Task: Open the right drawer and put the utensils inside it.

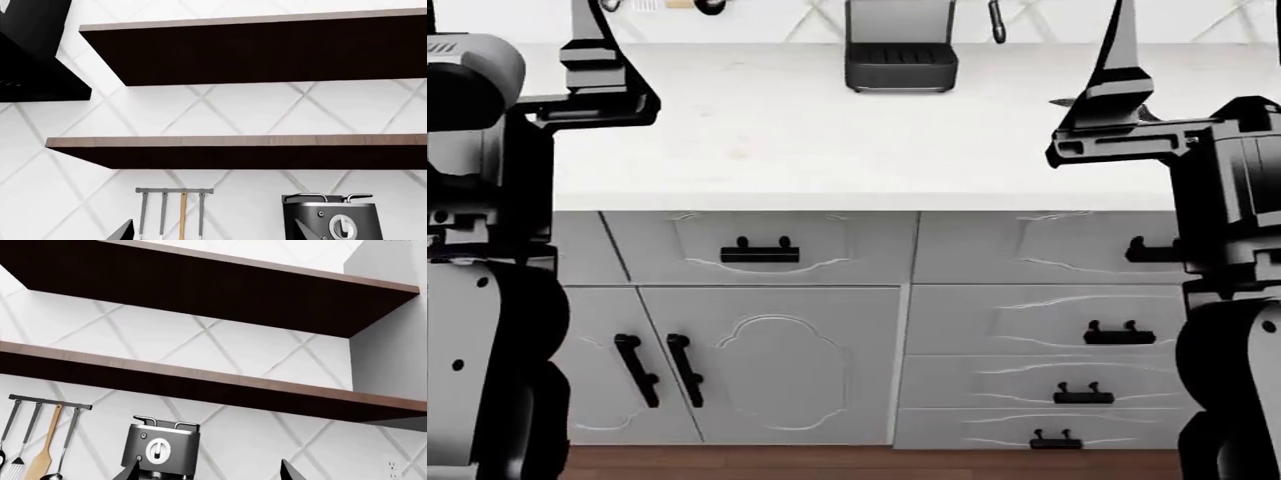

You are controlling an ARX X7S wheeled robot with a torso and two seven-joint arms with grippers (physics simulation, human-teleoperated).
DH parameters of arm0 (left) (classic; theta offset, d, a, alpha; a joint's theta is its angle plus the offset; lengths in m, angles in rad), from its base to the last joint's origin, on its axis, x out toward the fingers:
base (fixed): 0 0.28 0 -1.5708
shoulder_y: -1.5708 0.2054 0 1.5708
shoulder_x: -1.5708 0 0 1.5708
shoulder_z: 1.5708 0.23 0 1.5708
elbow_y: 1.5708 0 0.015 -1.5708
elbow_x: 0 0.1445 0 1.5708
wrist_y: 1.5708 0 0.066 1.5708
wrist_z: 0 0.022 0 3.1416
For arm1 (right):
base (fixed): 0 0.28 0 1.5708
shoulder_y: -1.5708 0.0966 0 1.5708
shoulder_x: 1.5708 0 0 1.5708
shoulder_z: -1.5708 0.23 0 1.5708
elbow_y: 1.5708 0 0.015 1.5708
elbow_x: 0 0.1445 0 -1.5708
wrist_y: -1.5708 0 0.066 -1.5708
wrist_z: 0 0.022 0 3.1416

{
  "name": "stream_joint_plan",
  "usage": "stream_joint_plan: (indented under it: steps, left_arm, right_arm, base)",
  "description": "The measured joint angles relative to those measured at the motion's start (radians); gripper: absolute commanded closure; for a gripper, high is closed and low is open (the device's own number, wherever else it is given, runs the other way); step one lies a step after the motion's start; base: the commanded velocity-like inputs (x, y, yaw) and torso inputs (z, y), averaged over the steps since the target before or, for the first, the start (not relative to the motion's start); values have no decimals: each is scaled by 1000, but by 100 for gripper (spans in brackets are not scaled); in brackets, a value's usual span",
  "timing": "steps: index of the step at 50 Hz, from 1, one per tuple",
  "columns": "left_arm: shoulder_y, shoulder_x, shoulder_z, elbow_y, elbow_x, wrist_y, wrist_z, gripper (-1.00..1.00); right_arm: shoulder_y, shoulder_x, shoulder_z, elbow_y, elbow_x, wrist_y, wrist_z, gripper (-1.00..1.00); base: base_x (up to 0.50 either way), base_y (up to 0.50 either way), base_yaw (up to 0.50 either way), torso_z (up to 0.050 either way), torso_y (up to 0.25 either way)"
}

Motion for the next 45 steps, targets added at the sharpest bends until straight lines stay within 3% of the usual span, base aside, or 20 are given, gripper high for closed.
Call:
stream_joint_plan:
  steps: [36, 45]
  left_arm:
    - [-15, -27, 8, 6, -15, -2, -15, -100]
    - [-13, -30, 12, 5, -20, 0, -18, -100]
  right_arm:
    - [7, 17, -30, 11, 15, 6, 5, -100]
    - [1, 25, -39, 13, 4, -6, 13, -100]
  base:
    - [0, -500, 0, 0, 0]
    - [3, -35, 0, 0, 0]
